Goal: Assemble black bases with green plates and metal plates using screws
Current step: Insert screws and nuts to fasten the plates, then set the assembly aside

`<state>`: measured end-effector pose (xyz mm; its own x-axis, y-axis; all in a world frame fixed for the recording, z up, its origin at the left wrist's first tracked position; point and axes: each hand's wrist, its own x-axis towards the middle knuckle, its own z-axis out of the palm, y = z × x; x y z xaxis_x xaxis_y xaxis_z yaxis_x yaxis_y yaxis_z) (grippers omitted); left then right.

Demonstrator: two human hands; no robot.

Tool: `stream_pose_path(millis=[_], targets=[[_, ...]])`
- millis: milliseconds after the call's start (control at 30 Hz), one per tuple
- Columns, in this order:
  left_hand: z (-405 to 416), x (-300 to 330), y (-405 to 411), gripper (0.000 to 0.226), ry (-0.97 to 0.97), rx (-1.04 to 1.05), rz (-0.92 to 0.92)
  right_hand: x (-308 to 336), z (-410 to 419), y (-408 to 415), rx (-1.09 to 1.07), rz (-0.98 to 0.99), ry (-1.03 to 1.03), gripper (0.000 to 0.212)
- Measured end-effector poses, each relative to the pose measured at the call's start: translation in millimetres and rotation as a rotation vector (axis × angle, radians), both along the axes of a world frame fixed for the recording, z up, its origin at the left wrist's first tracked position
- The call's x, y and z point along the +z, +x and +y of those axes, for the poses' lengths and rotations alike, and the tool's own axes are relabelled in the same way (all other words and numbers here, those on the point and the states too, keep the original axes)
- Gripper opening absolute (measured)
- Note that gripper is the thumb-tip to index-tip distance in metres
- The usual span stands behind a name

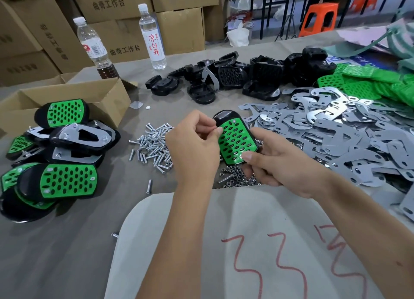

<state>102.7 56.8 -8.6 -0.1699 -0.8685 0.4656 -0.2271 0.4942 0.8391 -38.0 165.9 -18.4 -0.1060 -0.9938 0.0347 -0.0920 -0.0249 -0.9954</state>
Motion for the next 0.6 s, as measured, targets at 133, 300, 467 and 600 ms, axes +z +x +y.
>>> stream_pose_path(millis=[133,300,467,600], targets=[[-3,1,-1,0.013,0.046,-0.057,0.155,1,-1,-3,-0.028,-0.048,-0.021,0.024],[-7,-3,-3,0.018,0.320,-0.115,0.373,3,0,-2,-0.039,-0.042,-0.022,0.023],[-7,-7,-5,0.016,0.533,-0.261,0.263,4,2,-6,0.015,-0.047,-0.014,0.025],[-4,-6,-8,0.023,0.544,-0.261,0.238,8,4,-8,-0.046,-0.020,0.029,0.020]])
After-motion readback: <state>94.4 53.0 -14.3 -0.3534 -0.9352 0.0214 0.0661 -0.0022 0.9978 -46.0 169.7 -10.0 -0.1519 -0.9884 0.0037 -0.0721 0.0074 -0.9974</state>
